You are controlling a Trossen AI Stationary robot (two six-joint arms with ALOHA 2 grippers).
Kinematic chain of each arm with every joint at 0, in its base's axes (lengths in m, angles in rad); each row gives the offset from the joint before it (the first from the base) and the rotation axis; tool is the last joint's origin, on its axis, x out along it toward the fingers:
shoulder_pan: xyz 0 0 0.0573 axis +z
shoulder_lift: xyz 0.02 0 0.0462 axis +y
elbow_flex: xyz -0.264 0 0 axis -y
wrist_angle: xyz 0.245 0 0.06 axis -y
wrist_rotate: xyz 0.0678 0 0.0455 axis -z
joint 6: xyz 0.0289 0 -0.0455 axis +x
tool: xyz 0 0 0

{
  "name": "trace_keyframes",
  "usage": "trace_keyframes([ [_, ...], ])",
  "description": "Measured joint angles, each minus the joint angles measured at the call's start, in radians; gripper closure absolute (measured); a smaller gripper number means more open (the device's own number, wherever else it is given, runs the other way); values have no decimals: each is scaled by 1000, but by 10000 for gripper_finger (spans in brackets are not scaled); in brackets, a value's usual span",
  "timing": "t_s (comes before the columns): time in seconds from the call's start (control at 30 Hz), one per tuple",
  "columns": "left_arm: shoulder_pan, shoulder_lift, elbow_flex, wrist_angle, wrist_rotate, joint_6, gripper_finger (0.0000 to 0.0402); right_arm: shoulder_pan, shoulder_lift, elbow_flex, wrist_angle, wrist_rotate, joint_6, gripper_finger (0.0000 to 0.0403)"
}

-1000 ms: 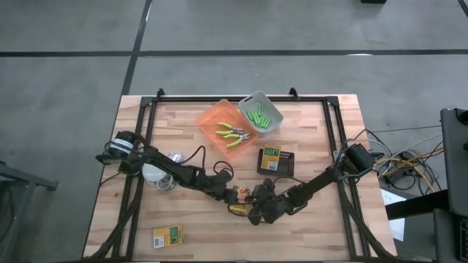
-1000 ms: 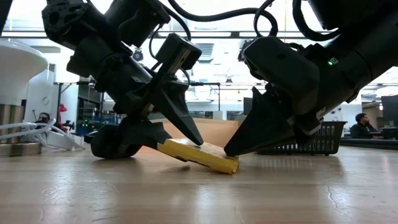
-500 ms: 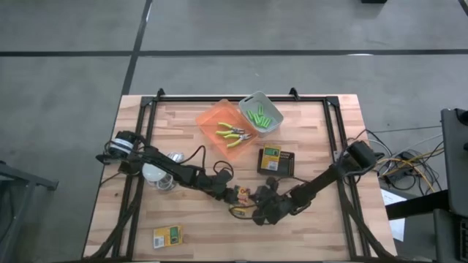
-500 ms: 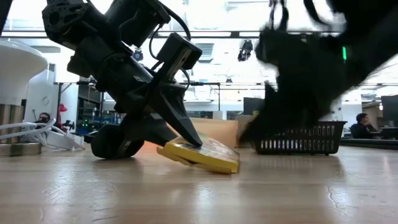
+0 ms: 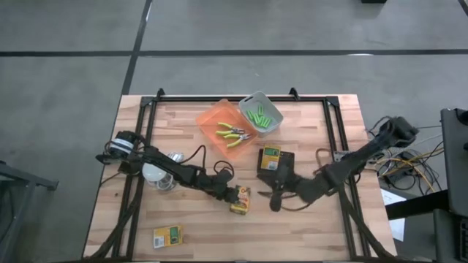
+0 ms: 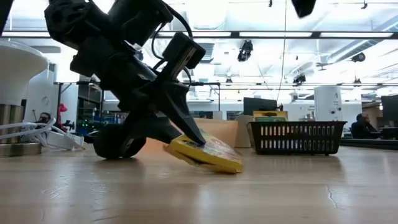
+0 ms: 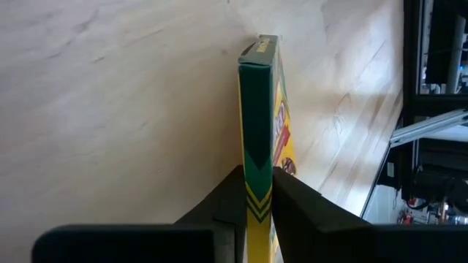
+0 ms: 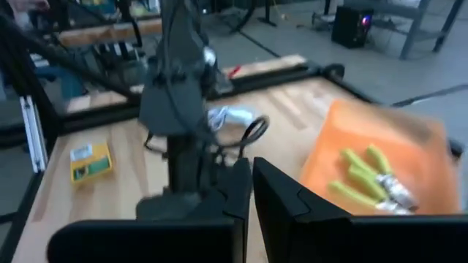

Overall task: Pick & Place School Supplies
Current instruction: Put the yellow crayon box into the black bin

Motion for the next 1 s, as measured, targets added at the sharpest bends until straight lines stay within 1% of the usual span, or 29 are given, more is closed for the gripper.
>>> trace_keyframes([
  [0.17, 4, -11, 19, -2, -2, 0, 346, 3, -135, 0, -79, 1, -42, 385],
  [0.33, 4, -48, 36, 9, -30, 3, 347, 4, -211, 0, -199, 2, -46, 385],
  [0.47, 5, -85, 55, 13, -69, 22, 350, 5, -230, -1, -272, 8, -24, 385],
  [0.63, 20, -149, 70, 13, -104, 76, 360, 4, -230, -20, -292, 19, -23, 385],
  [0.73, 34, -187, 81, 17, -137, 176, 360, 4, -230, -41, -296, 20, -20, 385],
  [0.93, 79, -226, 124, 19, -227, 592, 360, 4, -231, -48, -292, 22, -20, 385],
  [1.0, 101, -226, 143, 16, -263, 689, 360, 4, -234, -48, -291, 22, -20, 385],
])
